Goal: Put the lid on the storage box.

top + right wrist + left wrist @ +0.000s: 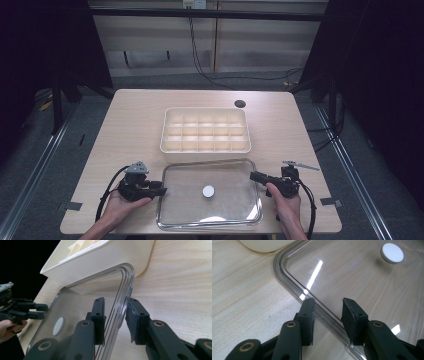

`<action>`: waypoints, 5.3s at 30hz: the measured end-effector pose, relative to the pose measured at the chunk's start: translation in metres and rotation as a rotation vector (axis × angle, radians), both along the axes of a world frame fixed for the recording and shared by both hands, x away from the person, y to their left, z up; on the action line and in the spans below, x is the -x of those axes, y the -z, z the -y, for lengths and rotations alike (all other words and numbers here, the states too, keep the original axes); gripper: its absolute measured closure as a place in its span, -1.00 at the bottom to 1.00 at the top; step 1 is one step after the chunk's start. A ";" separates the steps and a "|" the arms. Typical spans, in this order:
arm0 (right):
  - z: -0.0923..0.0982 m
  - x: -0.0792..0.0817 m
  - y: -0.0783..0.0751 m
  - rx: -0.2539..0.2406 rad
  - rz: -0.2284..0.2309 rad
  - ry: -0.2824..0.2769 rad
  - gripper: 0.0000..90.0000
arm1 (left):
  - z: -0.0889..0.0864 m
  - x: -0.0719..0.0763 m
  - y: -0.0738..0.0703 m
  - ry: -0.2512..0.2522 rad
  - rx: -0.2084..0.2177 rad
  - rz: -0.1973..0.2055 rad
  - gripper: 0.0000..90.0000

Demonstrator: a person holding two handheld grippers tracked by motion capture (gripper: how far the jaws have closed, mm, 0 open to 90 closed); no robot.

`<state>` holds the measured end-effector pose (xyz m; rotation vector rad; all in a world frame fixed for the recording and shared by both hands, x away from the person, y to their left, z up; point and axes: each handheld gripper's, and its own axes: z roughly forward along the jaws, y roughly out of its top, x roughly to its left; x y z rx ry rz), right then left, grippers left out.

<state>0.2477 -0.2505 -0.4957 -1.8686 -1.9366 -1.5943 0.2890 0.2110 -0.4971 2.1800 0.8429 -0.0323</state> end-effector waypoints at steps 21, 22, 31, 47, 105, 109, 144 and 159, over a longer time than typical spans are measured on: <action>-0.003 -0.004 -0.001 -0.011 0.006 -0.045 0.50 | 0.001 -0.001 0.002 0.005 0.027 0.002 0.26; -0.003 -0.003 -0.001 -0.002 0.001 -0.044 0.51 | 0.001 -0.001 0.001 0.004 0.016 0.007 0.24; -0.002 0.000 -0.007 -0.021 0.037 -0.039 0.62 | 0.001 -0.002 0.001 -0.026 0.023 0.006 -0.13; -0.005 0.001 -0.009 -0.011 0.060 -0.053 0.64 | -0.003 -0.006 0.000 -0.050 0.088 -0.068 -0.11; -0.016 -0.005 -0.057 0.080 0.214 -0.042 0.62 | -0.027 -0.003 -0.067 -0.061 0.279 0.112 0.64; -0.017 -0.008 -0.060 0.074 0.224 -0.038 0.62 | -0.029 -0.006 -0.071 -0.065 0.293 0.130 0.64; -0.013 -0.025 -0.095 0.039 0.298 -0.034 0.65 | -0.024 -0.024 -0.107 -0.108 0.297 0.190 0.61; -0.006 -0.046 -0.115 0.020 0.320 -0.014 0.66 | -0.017 -0.041 -0.130 -0.105 0.316 0.218 0.61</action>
